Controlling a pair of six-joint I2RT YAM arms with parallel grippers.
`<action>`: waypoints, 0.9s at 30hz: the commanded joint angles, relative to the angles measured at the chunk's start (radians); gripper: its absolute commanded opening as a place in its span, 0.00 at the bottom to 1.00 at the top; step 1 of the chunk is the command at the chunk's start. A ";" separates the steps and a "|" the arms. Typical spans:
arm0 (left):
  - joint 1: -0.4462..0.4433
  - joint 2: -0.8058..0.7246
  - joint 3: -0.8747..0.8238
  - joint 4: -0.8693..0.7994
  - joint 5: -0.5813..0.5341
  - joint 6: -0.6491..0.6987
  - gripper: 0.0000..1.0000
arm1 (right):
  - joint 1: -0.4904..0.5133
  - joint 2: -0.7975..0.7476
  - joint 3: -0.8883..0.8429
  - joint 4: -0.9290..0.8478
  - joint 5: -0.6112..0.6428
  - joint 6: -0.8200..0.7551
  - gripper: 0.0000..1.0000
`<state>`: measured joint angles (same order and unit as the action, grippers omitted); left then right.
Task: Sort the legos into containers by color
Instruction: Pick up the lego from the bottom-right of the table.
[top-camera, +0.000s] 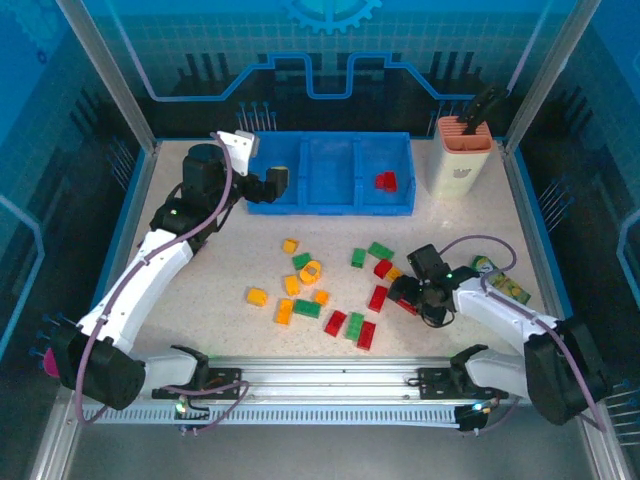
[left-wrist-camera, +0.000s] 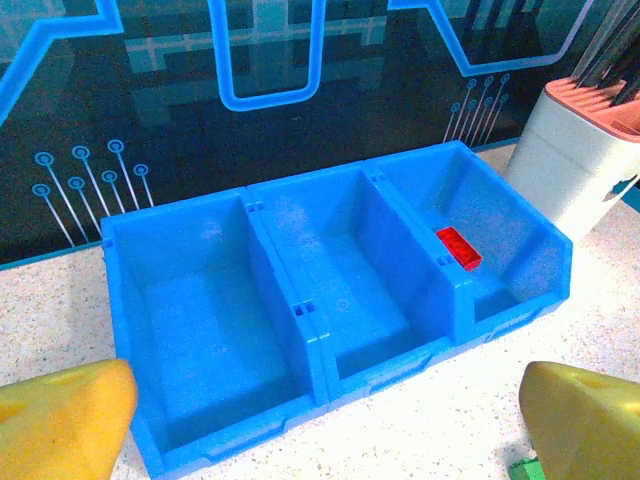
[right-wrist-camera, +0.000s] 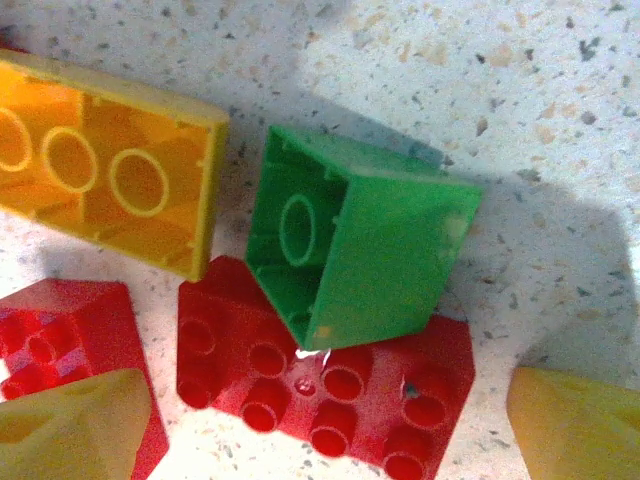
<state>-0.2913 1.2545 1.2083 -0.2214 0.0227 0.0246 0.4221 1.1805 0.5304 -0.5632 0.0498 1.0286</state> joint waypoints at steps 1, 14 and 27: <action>-0.007 -0.023 -0.015 0.030 -0.018 0.006 0.99 | -0.012 0.044 0.011 0.052 0.011 0.007 0.91; -0.007 -0.013 -0.021 0.030 -0.034 0.021 0.99 | 0.012 0.252 0.073 0.088 0.020 -0.059 0.58; -0.006 -0.012 -0.021 0.034 -0.056 0.038 0.99 | 0.028 0.222 0.427 -0.387 0.051 -0.417 0.49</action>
<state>-0.2913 1.2545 1.1938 -0.2123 -0.0143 0.0360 0.4404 1.4246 0.8391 -0.8333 0.0708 0.7467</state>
